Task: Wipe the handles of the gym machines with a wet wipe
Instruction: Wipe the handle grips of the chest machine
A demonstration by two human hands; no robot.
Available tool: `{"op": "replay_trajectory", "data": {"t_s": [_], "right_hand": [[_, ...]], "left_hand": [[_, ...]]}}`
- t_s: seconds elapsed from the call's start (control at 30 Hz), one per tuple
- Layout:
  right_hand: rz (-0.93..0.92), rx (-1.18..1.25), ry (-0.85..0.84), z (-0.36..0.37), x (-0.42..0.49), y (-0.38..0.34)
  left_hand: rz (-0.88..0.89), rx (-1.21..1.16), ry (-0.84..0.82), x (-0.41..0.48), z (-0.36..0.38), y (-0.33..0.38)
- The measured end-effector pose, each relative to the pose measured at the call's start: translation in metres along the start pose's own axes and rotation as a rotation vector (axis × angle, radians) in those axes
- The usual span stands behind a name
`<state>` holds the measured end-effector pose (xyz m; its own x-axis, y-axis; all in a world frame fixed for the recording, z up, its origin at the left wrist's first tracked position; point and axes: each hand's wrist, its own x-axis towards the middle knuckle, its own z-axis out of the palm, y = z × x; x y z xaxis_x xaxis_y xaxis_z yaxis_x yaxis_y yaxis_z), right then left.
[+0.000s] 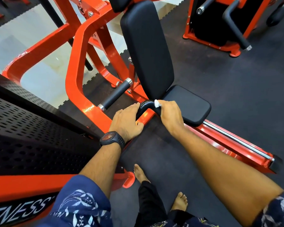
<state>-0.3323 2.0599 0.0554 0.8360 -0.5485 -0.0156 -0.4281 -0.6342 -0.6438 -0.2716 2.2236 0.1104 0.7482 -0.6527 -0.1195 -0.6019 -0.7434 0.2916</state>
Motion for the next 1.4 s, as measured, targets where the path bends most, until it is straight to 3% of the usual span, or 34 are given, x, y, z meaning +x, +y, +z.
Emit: {"op": "replay_trajectory", "data": {"t_s": [0.23,0.43,0.57,0.73,0.93,1.1,1.2,1.3,1.4], "right_hand": [[0.047,-0.050,0.057,0.000,-0.011,-0.004],[-0.256,0.068,-0.035,0.005,0.003,-0.020],[-0.019,0.046,-0.155,-0.002,0.012,0.002],[-0.033,0.119,-0.157,-0.002,0.018,-0.021],[0.181,0.295,-0.298,-0.003,0.046,0.001],[0.210,0.539,-0.235,0.011,0.042,0.003],[0.247,0.504,-0.176,0.016,0.037,0.010],[0.068,0.333,0.003,0.020,0.010,0.016],[-0.210,0.448,0.042,0.022,-0.024,0.012]], "left_hand": [[-0.006,-0.015,0.012,-0.004,-0.004,0.005],[-0.020,-0.022,-0.005,-0.004,-0.006,0.006],[-0.031,-0.003,-0.020,-0.003,-0.006,0.006],[-0.046,-0.007,-0.015,-0.002,-0.005,0.006],[-0.042,0.003,-0.023,-0.002,-0.006,0.006],[-0.040,-0.005,-0.023,-0.002,-0.006,0.006],[-0.041,-0.005,-0.021,-0.002,-0.007,0.006],[-0.043,-0.007,-0.027,-0.003,-0.007,0.006],[-0.045,-0.004,-0.032,-0.003,-0.005,0.004]]}}
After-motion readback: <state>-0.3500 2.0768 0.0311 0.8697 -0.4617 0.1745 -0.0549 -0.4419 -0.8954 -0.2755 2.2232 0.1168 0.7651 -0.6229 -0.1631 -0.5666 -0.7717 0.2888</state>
